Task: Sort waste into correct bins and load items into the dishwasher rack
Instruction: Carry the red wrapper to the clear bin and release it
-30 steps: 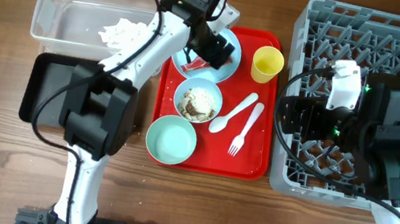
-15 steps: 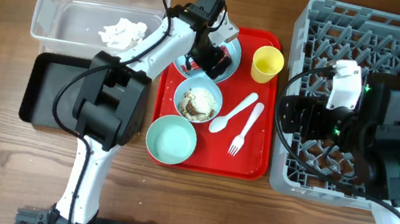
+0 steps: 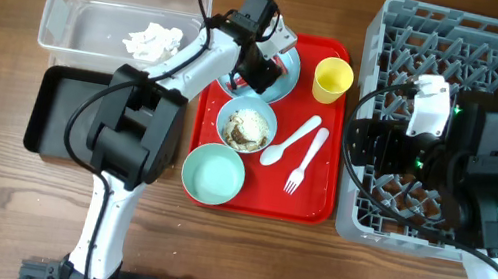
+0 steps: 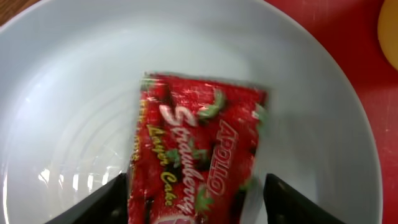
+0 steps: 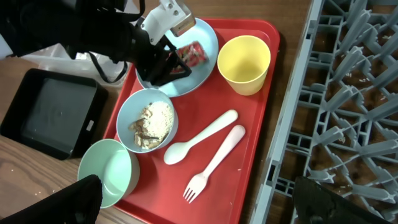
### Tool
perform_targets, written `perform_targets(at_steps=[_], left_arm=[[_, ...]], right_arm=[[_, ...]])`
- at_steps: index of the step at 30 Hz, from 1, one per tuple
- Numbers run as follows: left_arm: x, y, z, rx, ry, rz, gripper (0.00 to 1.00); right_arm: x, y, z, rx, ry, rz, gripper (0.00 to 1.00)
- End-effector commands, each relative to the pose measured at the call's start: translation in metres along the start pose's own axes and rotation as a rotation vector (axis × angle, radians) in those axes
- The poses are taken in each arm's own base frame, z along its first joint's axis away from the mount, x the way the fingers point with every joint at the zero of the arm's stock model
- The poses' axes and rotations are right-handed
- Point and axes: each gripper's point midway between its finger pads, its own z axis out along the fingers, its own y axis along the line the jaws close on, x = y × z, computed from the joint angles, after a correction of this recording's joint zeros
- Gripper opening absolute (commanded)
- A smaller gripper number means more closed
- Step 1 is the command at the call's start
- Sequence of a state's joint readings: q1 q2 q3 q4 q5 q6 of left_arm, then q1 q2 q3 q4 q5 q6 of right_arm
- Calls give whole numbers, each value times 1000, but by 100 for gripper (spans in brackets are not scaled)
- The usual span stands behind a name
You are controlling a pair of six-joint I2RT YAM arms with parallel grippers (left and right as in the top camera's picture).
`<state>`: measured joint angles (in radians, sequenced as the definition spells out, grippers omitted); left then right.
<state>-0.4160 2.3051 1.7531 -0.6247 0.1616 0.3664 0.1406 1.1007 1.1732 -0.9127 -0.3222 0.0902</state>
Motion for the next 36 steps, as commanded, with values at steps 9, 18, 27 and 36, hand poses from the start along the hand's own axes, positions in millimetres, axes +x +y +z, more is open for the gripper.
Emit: perform_targets(at_steps=[9, 18, 27, 36], left_arm=[[42, 3, 30, -13, 106, -178, 4], [-35, 47, -81, -104, -88, -375, 4], [-33, 104, -210, -210, -237, -661, 4], [51, 159, -177, -250, -32, -884, 24]], right_arm=[[-5, 5, -1, -19, -9, 9, 100], [-5, 5, -1, -19, -11, 8, 100], [-7, 5, -2, -20, -17, 5, 100], [-7, 5, -2, -20, -16, 8, 100]])
